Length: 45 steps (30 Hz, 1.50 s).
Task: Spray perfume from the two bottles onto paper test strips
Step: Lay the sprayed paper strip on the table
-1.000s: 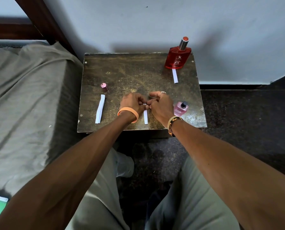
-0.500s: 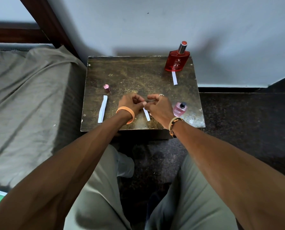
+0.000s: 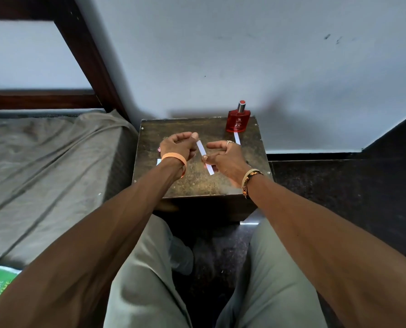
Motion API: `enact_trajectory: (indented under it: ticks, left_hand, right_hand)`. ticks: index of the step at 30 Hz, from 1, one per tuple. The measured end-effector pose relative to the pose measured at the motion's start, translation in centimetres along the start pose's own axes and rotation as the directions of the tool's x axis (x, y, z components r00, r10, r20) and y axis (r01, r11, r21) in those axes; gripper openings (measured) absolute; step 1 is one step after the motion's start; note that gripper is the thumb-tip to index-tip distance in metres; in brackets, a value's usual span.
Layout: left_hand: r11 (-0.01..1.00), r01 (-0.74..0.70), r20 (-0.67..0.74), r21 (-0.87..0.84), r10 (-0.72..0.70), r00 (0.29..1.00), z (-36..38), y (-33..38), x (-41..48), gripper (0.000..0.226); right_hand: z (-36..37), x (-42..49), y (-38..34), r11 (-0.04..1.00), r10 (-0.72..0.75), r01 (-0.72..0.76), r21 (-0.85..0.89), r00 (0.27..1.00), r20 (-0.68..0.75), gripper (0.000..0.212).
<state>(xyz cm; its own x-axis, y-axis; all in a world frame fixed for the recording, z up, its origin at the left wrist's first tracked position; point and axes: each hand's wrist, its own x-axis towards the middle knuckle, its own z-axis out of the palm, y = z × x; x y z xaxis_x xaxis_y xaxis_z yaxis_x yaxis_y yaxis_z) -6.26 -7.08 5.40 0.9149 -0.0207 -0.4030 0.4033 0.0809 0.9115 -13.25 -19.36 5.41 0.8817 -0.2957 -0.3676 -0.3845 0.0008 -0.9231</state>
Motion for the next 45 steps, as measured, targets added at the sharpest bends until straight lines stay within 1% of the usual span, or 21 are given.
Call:
enact_trajectory:
  ticks: [1,3,5,7,9,12,15,17,19,21,23,27,30,32,33,34,35,38,40,42,45]
  left_hand:
    - [1.0,0.015,0.027,-0.007,-0.014,1.0,0.0,0.4,-0.6,0.018]
    - [0.998,0.058,0.14,0.04,-0.063,0.988,-0.1,0.8,-1.8,0.021]
    - [0.994,0.055,0.205,0.091,-0.073,0.976,0.1,0.8,-3.0,0.015]
    - [0.997,0.034,0.207,0.071,-0.048,0.977,0.4,1.0,-3.8,0.009]
    - [0.998,0.029,0.211,0.053,-0.04,0.977,0.7,1.1,-4.4,0.011]
    - [0.994,0.055,0.215,0.091,-0.074,0.974,1.1,1.1,-4.8,0.017]
    - [0.987,0.048,0.198,0.154,-0.078,0.977,1.5,0.6,-4.6,0.015]
    - [0.984,0.031,0.187,0.177,-0.064,0.98,1.8,0.3,-4.3,0.013]
    - [0.98,0.009,0.173,0.2,-0.044,0.984,2.3,-0.3,-3.8,0.012]
    - [0.97,-0.016,0.161,0.241,-0.024,0.987,2.8,-1.1,-3.2,0.009]
    - [0.957,-0.037,0.164,0.289,-0.012,0.986,3.4,-2.1,-2.6,0.007]
    - [0.908,-0.069,0.205,0.413,-0.019,0.979,4.3,-4.8,-1.1,0.006]
    - [0.896,-0.066,0.21,0.439,-0.031,0.977,4.9,-6.7,0.0,0.011]
    - [0.882,-0.067,0.217,0.466,-0.041,0.975,5.2,-7.6,0.6,0.014]
    - [0.882,-0.052,0.226,0.468,-0.063,0.972,5.3,-8.0,0.8,0.014]
    - [0.886,-0.035,0.235,0.461,-0.085,0.968,5.6,-8.4,1.0,0.012]
    - [0.89,-0.02,0.243,0.455,-0.103,0.965,5.8,-8.7,1.2,0.01]
    - [0.893,-0.018,0.28,0.449,-0.121,0.952,6.4,-9.5,1.3,0.01]
    - [0.9,0.0,0.304,0.436,-0.147,0.941,6.7,-9.7,1.3,0.009]
    - [0.911,0.047,0.326,0.411,-0.194,0.925,6.9,-9.8,1.2,0.013]
    - [0.949,0.161,0.327,0.273,-0.249,0.912,7.0,-8.4,0.6,0.015]
  right_hand:
    - [-0.2,-0.5,-0.4,1.0,-0.016,0.016,0.012,1.0,-0.019,0.042]
    - [-0.5,-1.5,-0.9,0.998,-0.046,0.048,0.03,0.998,-0.041,0.041]
    - [-0.9,-2.5,-1.5,0.997,-0.069,0.07,0.037,0.997,-0.031,0.041]
    - [-1.2,-3.3,-1.8,0.996,-0.076,0.077,0.048,0.997,-0.026,0.042]
    - [-1.5,-4.0,-2.0,0.996,-0.073,0.074,0.053,0.997,-0.027,0.041]
    - [-2.2,-4.3,-1.9,0.998,-0.059,0.059,0.01,0.998,-0.016,0.04]
    - [-2.9,-4.3,-1.7,0.999,-0.036,0.036,-0.035,0.999,-0.002,0.037]
    - [-3.4,-4.1,-1.5,0.997,-0.046,0.043,-0.064,0.998,-0.047,0.031]
    - [-4.1,-3.3,-1.1,0.981,-0.116,0.089,-0.171,0.981,-0.155,0.026]
    - [-5.2,-2.2,-0.5,0.917,-0.21,0.116,-0.383,0.954,-0.213,0.026]
    - [-6.4,-1.3,0.1,0.847,-0.228,0.092,-0.524,0.952,-0.202,0.034]
    - [-8.4,-0.3,1.3,0.74,-0.154,0.039,-0.671,0.981,-0.114,0.058]
    - [-9.1,0.7,3.2,0.717,-0.053,-0.021,-0.697,0.995,-0.085,0.075]
    - [-9.3,1.4,4.8,0.717,-0.016,-0.044,-0.696,0.997,-0.079,0.087]
    - [-9.3,1.8,5.6,0.724,-0.008,-0.043,-0.689,0.997,-0.071,0.089]
    - [-9.1,2.2,6.2,0.732,-0.003,-0.044,-0.68,0.998,-0.067,0.085]
    - [-8.9,2.6,6.9,0.738,-0.013,-0.036,-0.674,0.998,-0.067,0.076]
    - [-8.1,3.5,8.2,0.768,-0.052,-0.018,-0.64,0.995,-0.09,0.037]
    - [-7.7,4.1,8.6,0.784,-0.078,-0.005,-0.621,0.991,-0.107,0.02]
    - [-7.5,4.2,8.3,0.809,-0.065,-0.016,-0.588,0.991,-0.116,0.011]
    - [-7.5,4.0,7.5,0.87,-0.034,-0.029,-0.493,0.992,-0.118,0.013]
